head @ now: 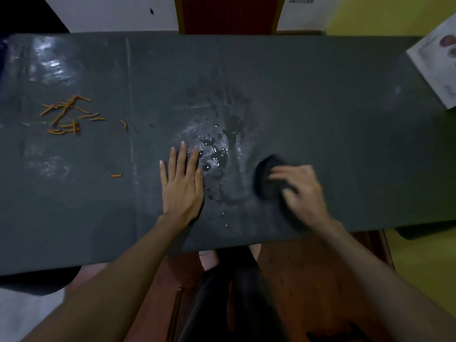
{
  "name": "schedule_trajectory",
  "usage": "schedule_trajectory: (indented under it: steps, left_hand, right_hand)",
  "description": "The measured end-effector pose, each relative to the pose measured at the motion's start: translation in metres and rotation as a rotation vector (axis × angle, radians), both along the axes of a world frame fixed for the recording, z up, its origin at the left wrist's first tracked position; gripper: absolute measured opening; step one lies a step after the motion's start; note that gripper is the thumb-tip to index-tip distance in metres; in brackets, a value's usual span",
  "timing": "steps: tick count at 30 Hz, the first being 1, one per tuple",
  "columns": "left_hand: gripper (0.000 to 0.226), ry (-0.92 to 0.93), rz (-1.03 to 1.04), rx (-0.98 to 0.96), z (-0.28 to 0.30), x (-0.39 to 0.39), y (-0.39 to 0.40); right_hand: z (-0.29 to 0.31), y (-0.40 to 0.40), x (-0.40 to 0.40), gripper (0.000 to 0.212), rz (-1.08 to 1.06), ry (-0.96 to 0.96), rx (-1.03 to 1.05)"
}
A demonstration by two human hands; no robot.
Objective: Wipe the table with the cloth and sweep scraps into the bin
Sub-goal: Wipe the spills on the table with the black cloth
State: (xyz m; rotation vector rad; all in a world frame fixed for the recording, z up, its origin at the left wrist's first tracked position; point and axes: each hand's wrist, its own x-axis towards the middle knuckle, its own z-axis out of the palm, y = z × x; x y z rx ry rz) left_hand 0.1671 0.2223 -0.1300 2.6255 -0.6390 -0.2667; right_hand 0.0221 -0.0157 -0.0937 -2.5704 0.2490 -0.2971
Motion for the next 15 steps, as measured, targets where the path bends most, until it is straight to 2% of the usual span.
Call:
schedule_trajectory:
  steps: [2, 5, 7, 8, 10, 15]
  left_hand:
    - [0.054, -0.012, 0.018, -0.015, 0.002, 0.009, -0.003]
    - [0.057, -0.079, -0.026, 0.031, 0.002, 0.038, -0.015]
    - [0.057, -0.108, -0.04, 0.056, 0.0, 0.066, -0.025]
    - [0.057, -0.11, -0.031, 0.067, -0.002, 0.08, -0.028]
    - [0.055, -0.09, -0.003, 0.088, -0.006, 0.099, -0.032]
    - [0.057, -0.087, 0.025, 0.068, -0.012, 0.103, -0.029]
  right_hand:
    - [-0.002, -0.039, 0.01, 0.044, -0.421, -0.053, -0.08]
    - [-0.012, -0.086, 0.054, 0.043, -1.066, 0.054, -0.069]
    - [-0.015, -0.099, 0.09, 0.042, -1.267, 0.162, -0.029]
    - [-0.016, -0.1, 0.108, 0.043, -1.256, 0.205, -0.046]
    - [-0.019, -0.09, 0.141, 0.046, -1.06, 0.255, -0.126]
    - [-0.022, 0.003, 0.175, 0.059, -0.184, 0.203, -0.222]
